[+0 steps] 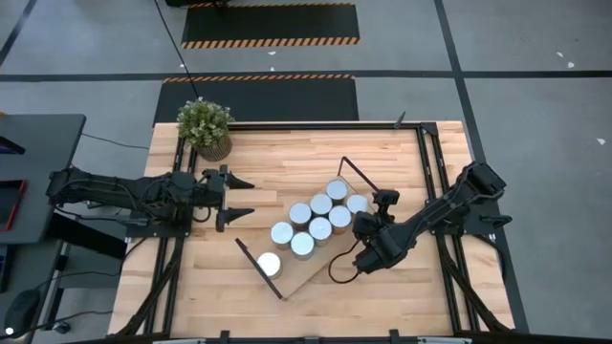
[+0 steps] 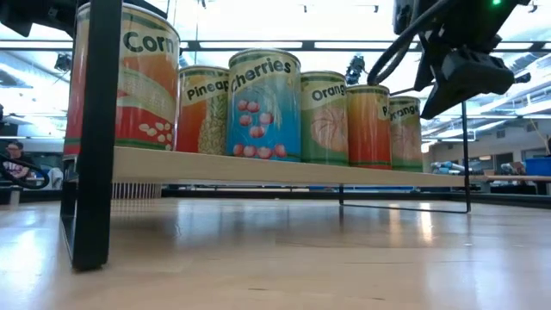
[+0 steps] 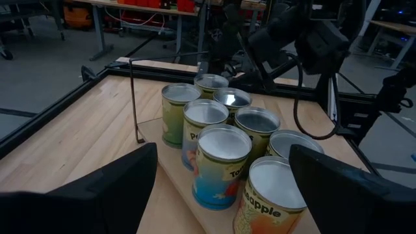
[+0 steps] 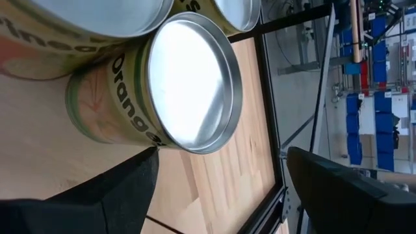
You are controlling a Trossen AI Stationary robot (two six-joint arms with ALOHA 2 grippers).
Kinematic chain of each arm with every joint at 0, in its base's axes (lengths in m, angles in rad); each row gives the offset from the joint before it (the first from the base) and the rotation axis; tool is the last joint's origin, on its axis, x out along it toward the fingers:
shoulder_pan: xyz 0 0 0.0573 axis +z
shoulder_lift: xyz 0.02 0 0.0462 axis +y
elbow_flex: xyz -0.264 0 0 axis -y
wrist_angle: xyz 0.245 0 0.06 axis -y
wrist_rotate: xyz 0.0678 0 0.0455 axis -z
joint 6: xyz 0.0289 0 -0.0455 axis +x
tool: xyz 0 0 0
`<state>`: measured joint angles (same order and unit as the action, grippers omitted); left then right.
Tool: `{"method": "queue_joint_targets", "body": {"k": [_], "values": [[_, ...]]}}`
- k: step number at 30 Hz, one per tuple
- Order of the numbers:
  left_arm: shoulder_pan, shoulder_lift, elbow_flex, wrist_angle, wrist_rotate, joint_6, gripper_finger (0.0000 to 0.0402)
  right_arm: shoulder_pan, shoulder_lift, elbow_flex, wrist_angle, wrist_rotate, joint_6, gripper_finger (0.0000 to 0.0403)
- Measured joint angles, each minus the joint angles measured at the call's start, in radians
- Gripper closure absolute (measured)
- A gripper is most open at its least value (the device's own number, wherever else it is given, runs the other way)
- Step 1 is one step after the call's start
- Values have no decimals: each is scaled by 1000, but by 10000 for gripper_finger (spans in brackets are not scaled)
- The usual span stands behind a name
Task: Pick and place cans onto a shelf
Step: Adjust the cans on the shelf
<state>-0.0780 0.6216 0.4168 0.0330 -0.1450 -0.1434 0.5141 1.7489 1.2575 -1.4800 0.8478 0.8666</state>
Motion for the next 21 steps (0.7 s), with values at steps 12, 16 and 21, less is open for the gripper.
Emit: {"method": "queue_joint_targets", "body": {"k": [12, 16, 21], "values": [[0, 0, 0, 0, 0, 0, 46, -12, 0, 0, 40, 25, -5, 56], [0, 0, 0, 0, 0, 0, 46, -12, 0, 0, 47, 26, -5, 56], [0, 0, 0, 0, 0, 0, 46, -12, 0, 0, 54, 43, -5, 56]]}}
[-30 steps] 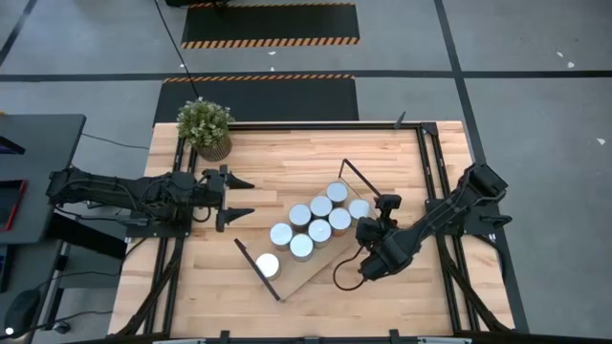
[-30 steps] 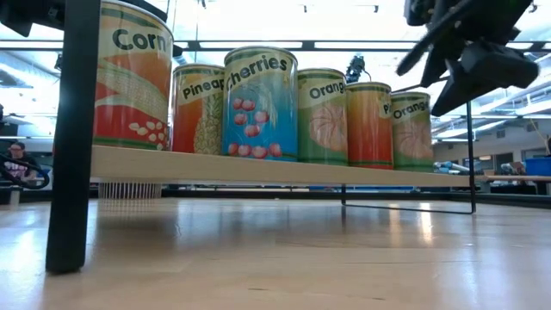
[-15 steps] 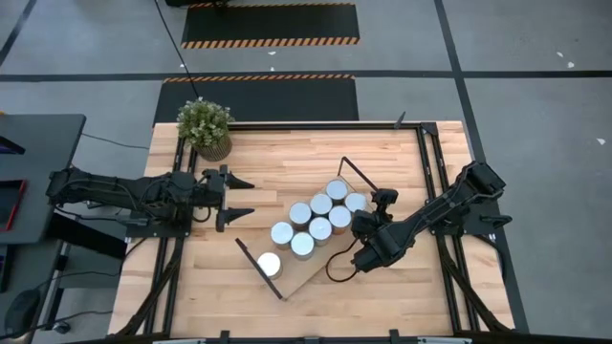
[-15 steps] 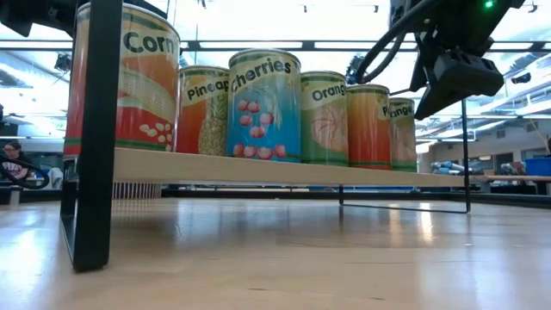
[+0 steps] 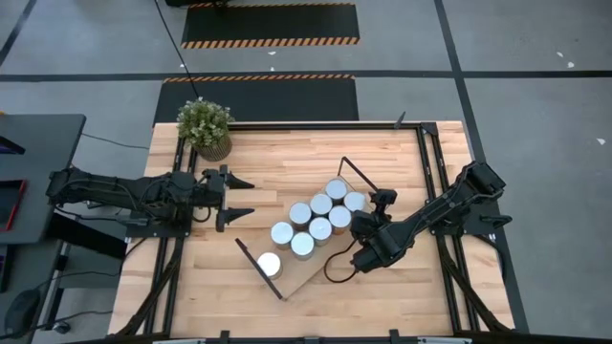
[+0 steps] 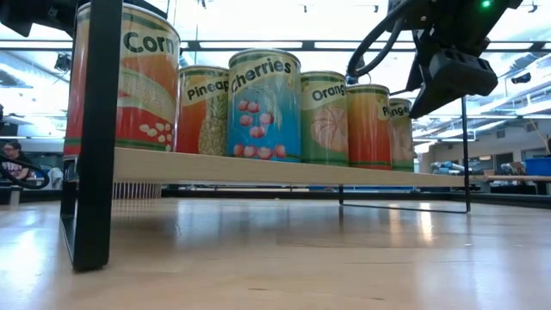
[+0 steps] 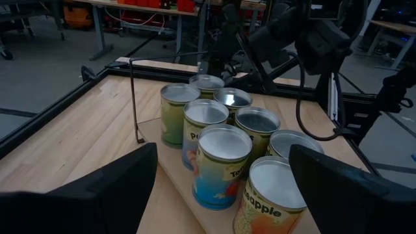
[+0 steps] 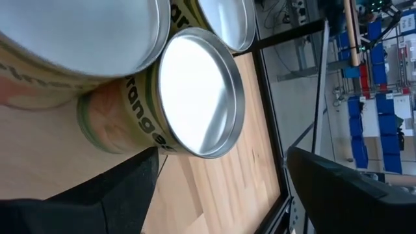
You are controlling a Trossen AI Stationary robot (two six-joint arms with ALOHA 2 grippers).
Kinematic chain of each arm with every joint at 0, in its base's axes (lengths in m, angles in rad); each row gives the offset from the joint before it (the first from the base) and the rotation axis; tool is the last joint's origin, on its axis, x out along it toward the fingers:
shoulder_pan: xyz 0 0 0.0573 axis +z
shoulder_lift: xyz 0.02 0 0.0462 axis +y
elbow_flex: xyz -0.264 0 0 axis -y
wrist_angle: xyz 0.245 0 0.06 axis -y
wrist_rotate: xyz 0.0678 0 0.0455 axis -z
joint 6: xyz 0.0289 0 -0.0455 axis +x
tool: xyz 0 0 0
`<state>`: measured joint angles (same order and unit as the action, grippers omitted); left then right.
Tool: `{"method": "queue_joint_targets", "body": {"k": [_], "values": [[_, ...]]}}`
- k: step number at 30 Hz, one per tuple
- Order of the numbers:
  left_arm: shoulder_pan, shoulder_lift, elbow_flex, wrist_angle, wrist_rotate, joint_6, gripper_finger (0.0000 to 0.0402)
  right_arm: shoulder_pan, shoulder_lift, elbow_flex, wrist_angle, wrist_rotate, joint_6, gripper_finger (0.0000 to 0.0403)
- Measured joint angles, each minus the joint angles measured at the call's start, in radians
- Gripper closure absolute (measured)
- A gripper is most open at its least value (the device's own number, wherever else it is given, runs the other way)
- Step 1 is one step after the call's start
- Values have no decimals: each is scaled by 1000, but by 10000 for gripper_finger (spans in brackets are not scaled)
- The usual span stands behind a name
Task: Pick and place cans onto a shelf
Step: Adjust the cans on the shelf
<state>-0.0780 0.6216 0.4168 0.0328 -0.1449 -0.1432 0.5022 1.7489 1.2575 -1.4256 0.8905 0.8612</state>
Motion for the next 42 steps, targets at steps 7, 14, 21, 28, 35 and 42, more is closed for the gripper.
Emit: {"method": "queue_joint_targets", "body": {"k": [7, 14, 21, 28, 35, 42], "values": [[0, 0, 0, 0, 0, 0, 46, -3, 0, 0, 13, 9, 0, 56], [0, 0, 0, 0, 0, 0, 46, 0, 0, 0, 60, -52, -7, 56], [0, 0, 0, 0, 0, 0, 46, 0, 0, 0, 230, -96, -145, 56], [0, 0, 0, 0, 0, 0, 46, 0, 0, 0, 322, -100, -227, 56], [0, 0, 0, 0, 0, 0, 46, -5, 0, 0, 347, -91, -237, 56], [0, 0, 0, 0, 0, 0, 46, -6, 0, 0, 351, -81, -239, 56]]}}
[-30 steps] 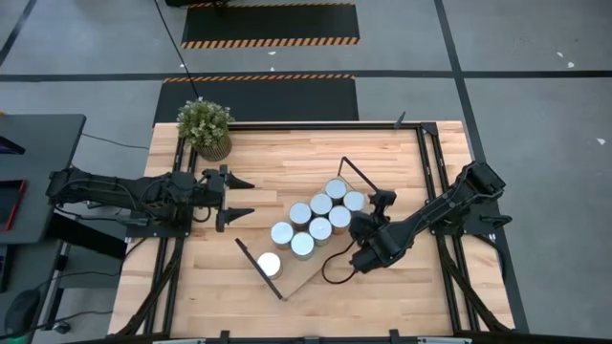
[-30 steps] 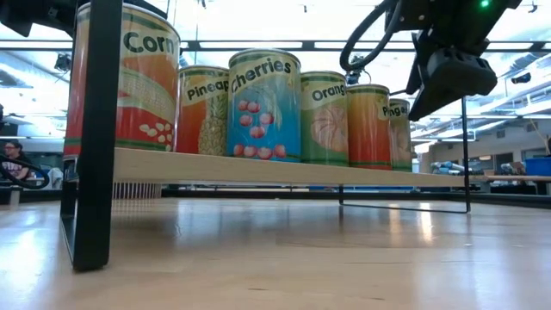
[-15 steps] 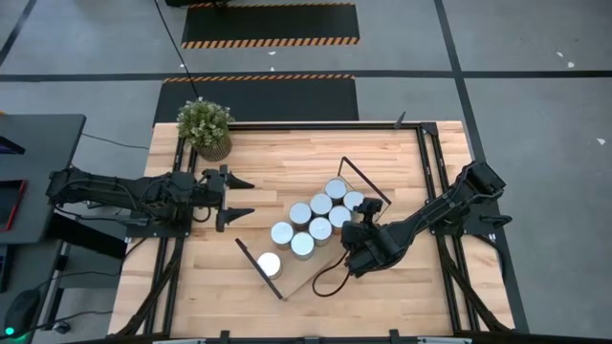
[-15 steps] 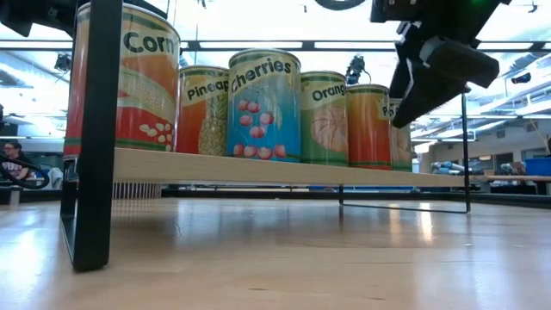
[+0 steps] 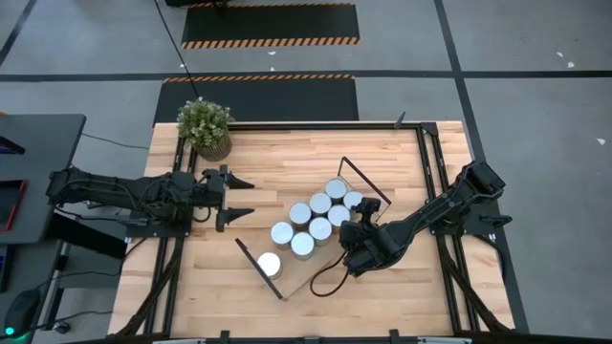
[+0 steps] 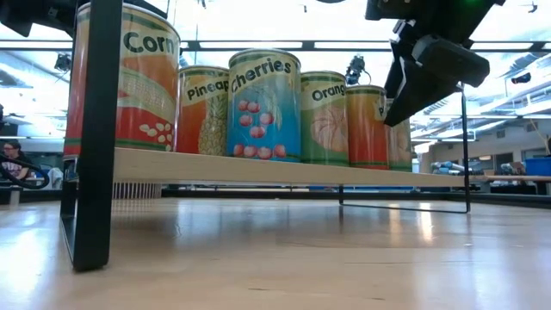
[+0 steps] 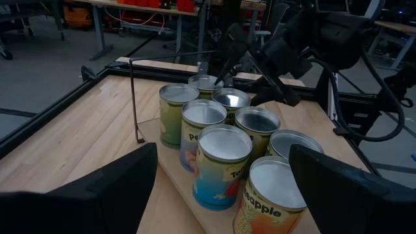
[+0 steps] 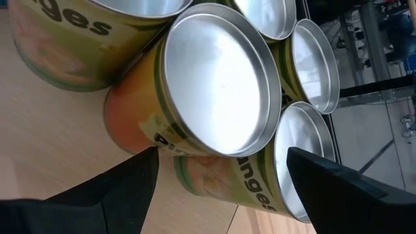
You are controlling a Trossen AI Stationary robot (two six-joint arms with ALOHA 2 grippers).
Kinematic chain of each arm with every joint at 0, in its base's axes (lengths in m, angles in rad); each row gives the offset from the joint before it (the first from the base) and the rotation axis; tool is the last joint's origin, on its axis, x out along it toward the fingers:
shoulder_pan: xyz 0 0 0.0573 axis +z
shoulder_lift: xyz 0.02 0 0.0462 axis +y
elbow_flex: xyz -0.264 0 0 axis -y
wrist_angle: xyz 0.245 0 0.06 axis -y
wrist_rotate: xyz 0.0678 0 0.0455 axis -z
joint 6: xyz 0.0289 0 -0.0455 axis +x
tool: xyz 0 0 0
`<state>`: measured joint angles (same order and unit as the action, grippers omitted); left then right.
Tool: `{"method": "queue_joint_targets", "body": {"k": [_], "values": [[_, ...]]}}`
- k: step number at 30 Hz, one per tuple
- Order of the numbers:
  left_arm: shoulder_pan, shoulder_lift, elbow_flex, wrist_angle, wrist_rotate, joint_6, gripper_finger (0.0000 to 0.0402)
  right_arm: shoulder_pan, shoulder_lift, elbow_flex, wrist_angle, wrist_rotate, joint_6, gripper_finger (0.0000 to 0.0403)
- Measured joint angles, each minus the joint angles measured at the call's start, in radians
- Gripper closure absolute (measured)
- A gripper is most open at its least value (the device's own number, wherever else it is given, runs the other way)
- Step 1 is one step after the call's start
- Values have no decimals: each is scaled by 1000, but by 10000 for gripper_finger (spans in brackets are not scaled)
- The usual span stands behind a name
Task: Pick and place cans onto a shelf
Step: Adjust the cans on the shelf
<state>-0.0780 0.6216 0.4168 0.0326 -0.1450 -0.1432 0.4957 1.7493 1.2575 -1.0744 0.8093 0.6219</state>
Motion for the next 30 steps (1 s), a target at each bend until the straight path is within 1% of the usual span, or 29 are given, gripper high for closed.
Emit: {"method": "queue_joint_targets", "body": {"k": [9, 17, 30], "values": [[0, 0, 0, 0, 0, 0, 46, 1, 0, 74, -3, -1, -45, 56], [0, 0, 0, 0, 0, 0, 46, 2, 0, 148, -1, -43, -60, 56], [0, 0, 0, 0, 0, 0, 46, 27, 0, 163, 43, -52, -86, 56]]}}
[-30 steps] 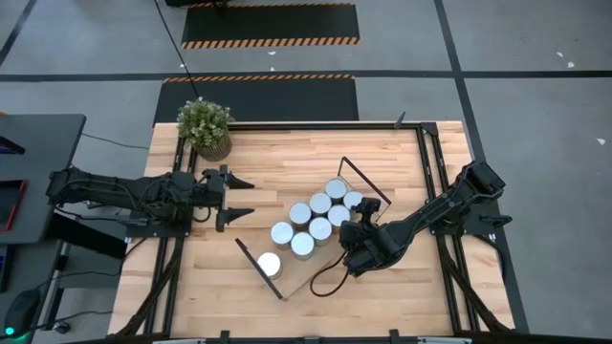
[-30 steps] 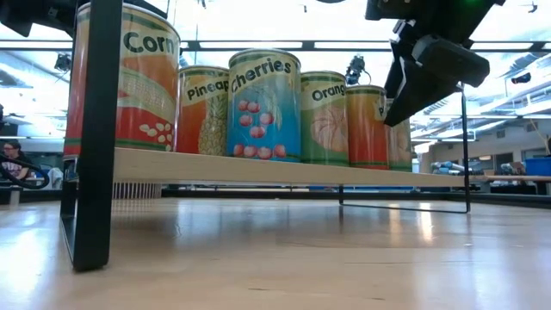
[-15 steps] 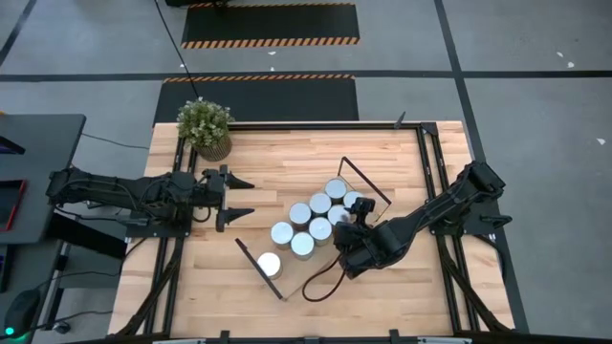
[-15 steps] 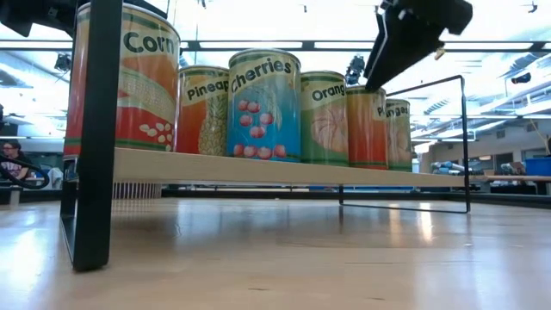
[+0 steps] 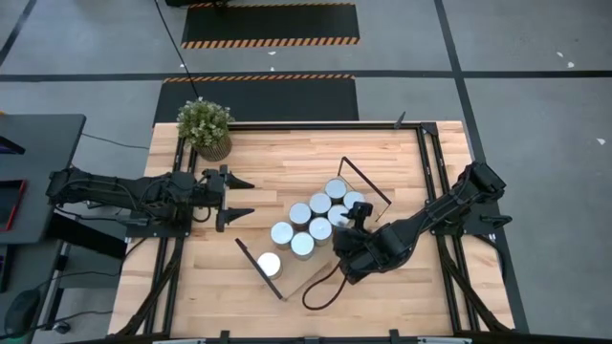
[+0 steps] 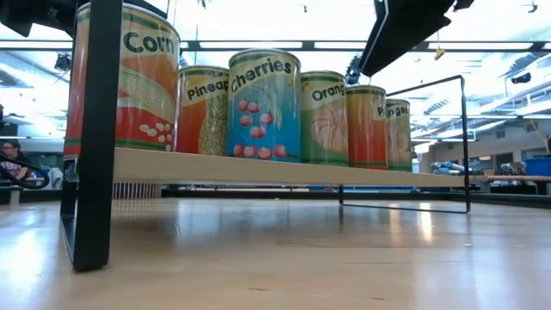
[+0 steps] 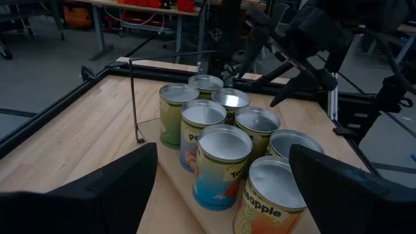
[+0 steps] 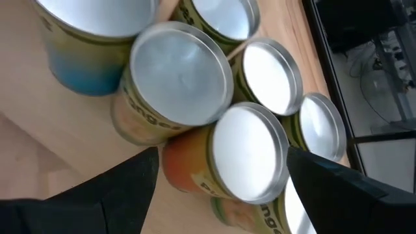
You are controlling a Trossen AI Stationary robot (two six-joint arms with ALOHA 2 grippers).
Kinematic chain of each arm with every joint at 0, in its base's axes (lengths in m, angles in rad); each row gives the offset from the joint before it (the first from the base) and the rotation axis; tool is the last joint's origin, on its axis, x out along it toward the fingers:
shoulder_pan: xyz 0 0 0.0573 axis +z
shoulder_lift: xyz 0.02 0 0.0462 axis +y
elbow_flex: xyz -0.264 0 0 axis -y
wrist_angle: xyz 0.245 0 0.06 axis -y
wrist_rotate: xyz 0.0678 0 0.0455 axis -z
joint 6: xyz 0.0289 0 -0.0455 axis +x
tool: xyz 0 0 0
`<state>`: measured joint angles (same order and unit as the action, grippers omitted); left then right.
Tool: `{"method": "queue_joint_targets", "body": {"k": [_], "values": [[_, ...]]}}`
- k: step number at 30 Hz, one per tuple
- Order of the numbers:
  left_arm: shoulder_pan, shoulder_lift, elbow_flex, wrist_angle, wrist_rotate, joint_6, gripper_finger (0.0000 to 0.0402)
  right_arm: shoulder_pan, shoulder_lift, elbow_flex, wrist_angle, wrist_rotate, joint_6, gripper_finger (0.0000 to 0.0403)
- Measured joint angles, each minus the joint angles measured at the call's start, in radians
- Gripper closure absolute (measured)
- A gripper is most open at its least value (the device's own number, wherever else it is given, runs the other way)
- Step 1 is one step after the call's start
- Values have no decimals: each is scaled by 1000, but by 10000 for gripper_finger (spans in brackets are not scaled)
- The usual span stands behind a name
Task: Pick and place cans onto a shelf
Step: Adjust the cans on the shelf
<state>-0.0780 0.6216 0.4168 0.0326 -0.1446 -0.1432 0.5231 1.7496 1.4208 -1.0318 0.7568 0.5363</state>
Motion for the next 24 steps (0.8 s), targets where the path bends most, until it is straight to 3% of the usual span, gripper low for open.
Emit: {"method": "queue_joint_targets", "body": {"k": [14, 24], "values": [[-8, 0, 0, 21, 117, 59, 46, 6, 0, 0, 115, -23, -96, 56], [-120, 61, 0, 143, 123, 141, 46, 6, 0, 0, 117, -26, -96, 56]]}}
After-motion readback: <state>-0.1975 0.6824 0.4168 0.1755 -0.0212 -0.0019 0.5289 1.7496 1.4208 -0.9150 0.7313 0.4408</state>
